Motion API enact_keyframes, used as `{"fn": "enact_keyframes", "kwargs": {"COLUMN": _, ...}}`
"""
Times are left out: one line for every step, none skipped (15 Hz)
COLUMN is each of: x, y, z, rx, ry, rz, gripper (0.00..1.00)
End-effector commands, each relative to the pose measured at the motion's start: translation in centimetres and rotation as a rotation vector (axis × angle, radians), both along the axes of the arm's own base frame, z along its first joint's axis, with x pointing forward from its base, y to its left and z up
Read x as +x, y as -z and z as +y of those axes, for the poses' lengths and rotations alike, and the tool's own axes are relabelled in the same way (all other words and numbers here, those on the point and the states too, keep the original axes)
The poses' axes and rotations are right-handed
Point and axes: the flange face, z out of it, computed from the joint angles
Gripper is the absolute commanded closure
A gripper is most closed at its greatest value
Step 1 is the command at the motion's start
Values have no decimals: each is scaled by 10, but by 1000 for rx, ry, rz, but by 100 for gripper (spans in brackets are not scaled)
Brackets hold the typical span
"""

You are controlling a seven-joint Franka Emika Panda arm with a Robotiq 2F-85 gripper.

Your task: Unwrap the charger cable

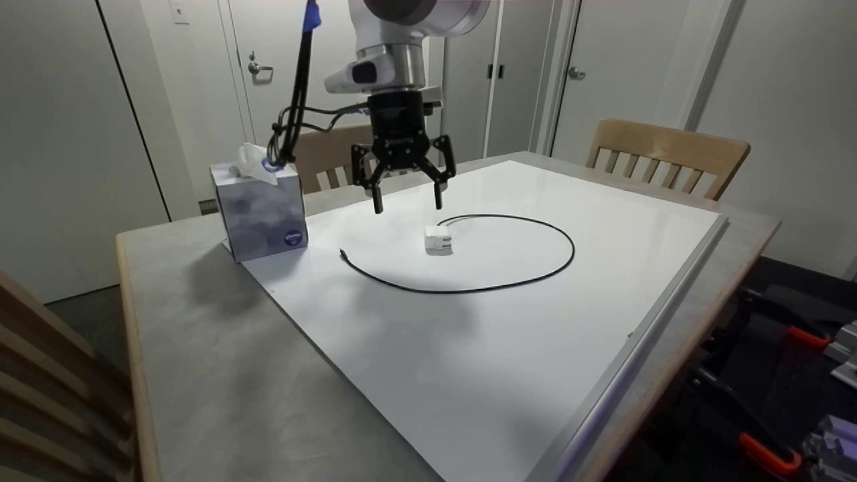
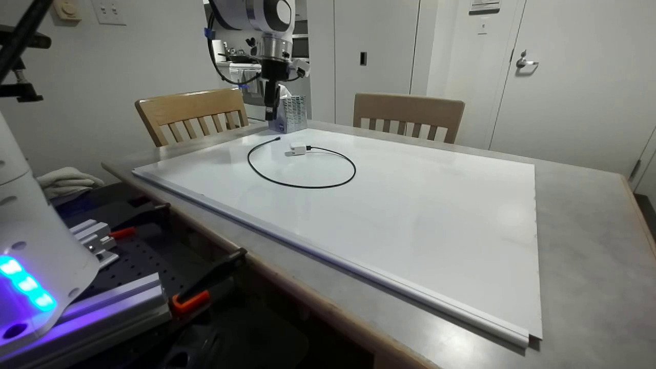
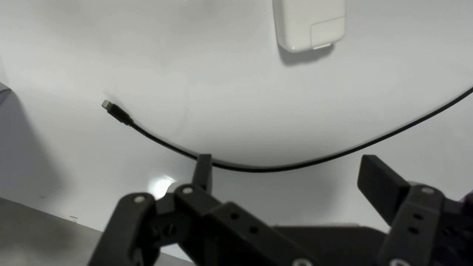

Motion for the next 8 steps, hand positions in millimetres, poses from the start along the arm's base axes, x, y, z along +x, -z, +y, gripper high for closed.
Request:
{"fn": "enact_keyframes", "kwargs": {"x": 0, "y": 0, "z": 0, "rx": 1, "ry": 2, "rz": -1, "gripper": 0}}
{"fn": "enact_keyframes", "kwargs": {"x": 1, "y": 2, "z": 1, "rx": -10, "ry": -14, "rz": -15, "gripper": 0}}
{"fn": "enact_keyframes", "kwargs": {"x": 1, "y": 2, "z": 0, "rx": -19, "ry": -32, "rz": -32, "gripper": 0}}
{"fn": "enact_keyframes", "kwargs": {"x": 0, "y": 3, "z": 0, "rx": -35, "ry": -90, "rz": -82, "gripper": 0}}
{"fn": "enact_keyframes", "kwargs": {"x": 0, "y": 1, "z": 0, "rx": -47, "ry": -135, "rz": -113, "gripper": 0}}
{"fn": "enact_keyframes", "kwargs": {"x": 0, "y": 1, "z": -2, "rx": -52, "ry": -170, "rz": -147, "gripper": 0}}
{"fn": "enact_keyframes", "kwargs": {"x": -1, "y": 1, "z": -4, "rx": -50, "ry": -194, "rz": -168, "gripper": 0}}
{"fn": "enact_keyframes", "kwargs": {"x": -2, "y": 2, "z": -5, "rx": -46, "ry": -221, "rz": -186, "gripper": 0}}
